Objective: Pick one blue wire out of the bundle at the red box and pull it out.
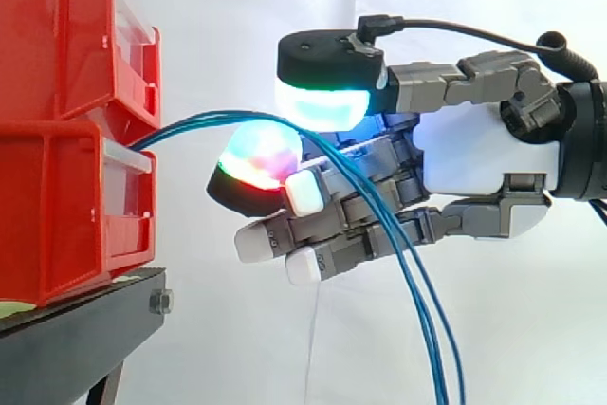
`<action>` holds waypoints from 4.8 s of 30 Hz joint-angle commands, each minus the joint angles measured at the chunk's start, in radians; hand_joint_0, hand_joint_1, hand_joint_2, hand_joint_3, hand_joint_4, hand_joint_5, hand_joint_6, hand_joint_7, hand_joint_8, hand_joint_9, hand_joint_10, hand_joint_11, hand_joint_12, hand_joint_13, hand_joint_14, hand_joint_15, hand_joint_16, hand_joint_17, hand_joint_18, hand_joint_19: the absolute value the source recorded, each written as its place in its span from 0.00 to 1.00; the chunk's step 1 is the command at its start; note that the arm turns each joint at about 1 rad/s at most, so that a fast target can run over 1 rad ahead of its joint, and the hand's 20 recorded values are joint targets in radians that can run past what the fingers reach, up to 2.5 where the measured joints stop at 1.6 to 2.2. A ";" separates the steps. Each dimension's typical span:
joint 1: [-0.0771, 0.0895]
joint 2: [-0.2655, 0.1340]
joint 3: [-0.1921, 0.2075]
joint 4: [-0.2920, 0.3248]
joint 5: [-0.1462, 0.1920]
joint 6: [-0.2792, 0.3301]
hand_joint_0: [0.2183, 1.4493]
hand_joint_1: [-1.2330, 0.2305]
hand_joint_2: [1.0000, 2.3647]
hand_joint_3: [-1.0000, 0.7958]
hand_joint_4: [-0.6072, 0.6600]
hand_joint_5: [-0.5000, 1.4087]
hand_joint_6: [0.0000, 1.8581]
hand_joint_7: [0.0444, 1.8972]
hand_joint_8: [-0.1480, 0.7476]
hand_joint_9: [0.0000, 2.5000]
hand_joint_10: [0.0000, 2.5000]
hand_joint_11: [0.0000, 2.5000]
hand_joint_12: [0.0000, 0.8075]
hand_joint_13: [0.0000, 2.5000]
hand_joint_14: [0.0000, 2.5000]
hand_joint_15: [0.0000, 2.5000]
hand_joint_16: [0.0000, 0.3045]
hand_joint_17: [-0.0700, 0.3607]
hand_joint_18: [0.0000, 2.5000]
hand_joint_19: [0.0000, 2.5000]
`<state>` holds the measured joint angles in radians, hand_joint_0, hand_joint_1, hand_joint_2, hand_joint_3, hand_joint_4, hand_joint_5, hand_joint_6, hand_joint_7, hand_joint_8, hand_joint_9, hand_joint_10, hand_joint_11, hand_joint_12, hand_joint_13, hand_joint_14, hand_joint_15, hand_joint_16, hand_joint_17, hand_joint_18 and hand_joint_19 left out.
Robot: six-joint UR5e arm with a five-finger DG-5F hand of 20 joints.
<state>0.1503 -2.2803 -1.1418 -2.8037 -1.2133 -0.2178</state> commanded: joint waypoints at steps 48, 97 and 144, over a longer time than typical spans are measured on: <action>0.000 0.001 0.001 0.000 -0.002 0.000 0.30 0.34 0.00 0.32 0.64 0.20 0.45 0.41 0.47 0.40 0.01 0.22 0.43 0.24 0.01 0.14 0.18 0.44 0.19 0.23; -0.002 -0.001 0.001 0.001 -0.002 0.000 0.36 0.21 0.01 0.42 0.63 0.18 0.48 0.34 0.47 0.36 0.01 0.25 0.44 0.24 0.01 0.15 0.18 0.45 0.20 0.22; -0.002 0.001 0.001 0.004 -0.002 0.001 0.43 0.27 0.01 0.48 0.77 0.23 0.27 0.66 0.45 0.44 0.01 0.23 0.42 0.28 0.01 0.15 0.17 0.43 0.24 0.25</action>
<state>0.1488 -2.2797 -1.1414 -2.8001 -1.2149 -0.2169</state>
